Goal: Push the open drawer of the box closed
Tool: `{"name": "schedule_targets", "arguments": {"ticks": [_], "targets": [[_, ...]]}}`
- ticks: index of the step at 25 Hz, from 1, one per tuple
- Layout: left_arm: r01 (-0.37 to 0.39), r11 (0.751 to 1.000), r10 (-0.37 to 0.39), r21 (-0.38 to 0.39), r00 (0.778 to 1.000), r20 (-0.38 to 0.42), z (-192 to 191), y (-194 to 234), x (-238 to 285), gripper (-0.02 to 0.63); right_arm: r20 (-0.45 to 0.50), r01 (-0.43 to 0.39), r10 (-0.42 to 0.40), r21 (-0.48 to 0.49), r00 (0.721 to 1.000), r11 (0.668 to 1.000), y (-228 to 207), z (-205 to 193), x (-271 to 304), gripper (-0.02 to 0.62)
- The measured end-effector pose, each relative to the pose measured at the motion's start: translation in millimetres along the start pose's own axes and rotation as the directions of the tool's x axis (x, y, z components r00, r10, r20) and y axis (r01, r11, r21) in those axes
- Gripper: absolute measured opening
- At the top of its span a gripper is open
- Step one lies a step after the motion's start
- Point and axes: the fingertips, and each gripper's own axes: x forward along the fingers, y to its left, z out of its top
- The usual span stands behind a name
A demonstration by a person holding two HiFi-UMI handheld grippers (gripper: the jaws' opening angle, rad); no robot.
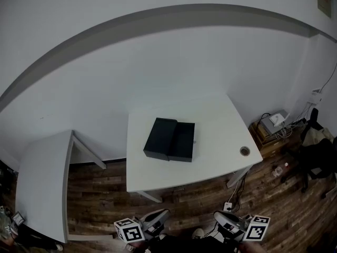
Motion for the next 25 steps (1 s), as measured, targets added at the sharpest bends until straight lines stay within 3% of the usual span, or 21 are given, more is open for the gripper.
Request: {"name": "schedule_targets", "arguments": {"ticks": [6, 14, 21, 25], "targets": [[-0.097, 0.994, 0.095, 0.057, 0.995, 0.035, 36.1, 34.5, -3.5, 0.003, 0.001, 0.014, -0.014, 0.004, 1.0, 1.0, -10.6, 9.5, -1.5, 0.005], [-0.189, 0.975, 0.182, 0.113, 0.981, 0.07, 114.5, 103.9, 22.5, 0.003, 0.096, 0.112, -0.114, 0.029, 0.989, 0.993, -42.1, 39.1, -10.4, 0.005], [-0.259, 0.941, 0.26, 0.22, 0.965, 0.026, 195.2, 175.7, 60.2, 0.03, 0.192, 0.192, -0.19, 0.009, 0.963, 0.981, -54.5, 72.5, 4.3, 0.005], [-0.325, 0.902, 0.347, 0.283, 0.938, -0.027, 239.3, 227.8, 80.9, 0.037, 0.23, 0.223, -0.22, 0.012, 0.948, 0.975, -62.9, 87.5, 22.8, 0.005]]}}
